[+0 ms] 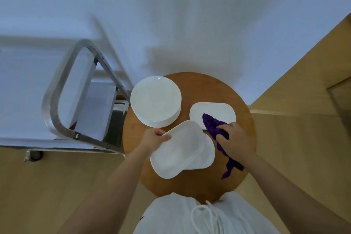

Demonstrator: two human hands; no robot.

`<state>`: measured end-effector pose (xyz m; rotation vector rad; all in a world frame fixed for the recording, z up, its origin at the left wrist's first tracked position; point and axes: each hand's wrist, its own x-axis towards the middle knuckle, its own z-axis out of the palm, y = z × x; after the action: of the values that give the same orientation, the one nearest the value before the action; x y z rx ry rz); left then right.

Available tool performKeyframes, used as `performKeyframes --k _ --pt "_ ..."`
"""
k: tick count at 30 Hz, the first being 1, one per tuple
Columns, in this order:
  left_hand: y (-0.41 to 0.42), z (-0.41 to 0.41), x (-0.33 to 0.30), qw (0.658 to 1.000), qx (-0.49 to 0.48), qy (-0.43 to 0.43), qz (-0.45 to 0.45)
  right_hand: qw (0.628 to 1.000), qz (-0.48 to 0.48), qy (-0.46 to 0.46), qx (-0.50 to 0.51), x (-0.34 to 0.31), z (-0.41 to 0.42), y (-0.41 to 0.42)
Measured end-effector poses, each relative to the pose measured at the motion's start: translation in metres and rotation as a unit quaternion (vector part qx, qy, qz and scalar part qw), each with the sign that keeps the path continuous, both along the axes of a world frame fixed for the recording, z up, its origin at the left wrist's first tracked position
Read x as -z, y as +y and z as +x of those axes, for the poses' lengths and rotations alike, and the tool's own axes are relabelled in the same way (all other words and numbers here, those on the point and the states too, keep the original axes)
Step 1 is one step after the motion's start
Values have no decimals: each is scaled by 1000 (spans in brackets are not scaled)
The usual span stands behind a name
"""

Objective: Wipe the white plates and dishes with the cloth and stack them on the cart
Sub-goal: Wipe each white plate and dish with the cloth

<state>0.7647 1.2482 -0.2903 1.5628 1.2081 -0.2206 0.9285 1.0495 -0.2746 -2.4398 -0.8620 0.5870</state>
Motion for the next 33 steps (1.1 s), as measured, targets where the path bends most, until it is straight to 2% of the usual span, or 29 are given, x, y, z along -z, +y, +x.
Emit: performKeyframes --k 9,16,20,22,25,27,30,33 --pt "-3 32 42 989 136 41 40 999 -28 29 34 17 3 -10" --pt "0 50 76 959 220 104 148 997 -27 50 46 29 18 -8" --pt "-6 53 91 951 225 80 197 996 -34 60 54 34 28 -2" --pt "-10 54 97 949 230 84 199 996 -34 65 55 36 32 1" --pt "-17 54 105 934 289 126 166 994 -38 79 60 40 39 7" --pt "-19 58 108 942 280 116 145 994 -40 81 60 44 44 9" --pt "-19 78 110 970 195 80 121 993 -39 88 64 49 51 12" --pt "-17 112 118 980 142 99 96 991 -38 104 80 55 58 15"
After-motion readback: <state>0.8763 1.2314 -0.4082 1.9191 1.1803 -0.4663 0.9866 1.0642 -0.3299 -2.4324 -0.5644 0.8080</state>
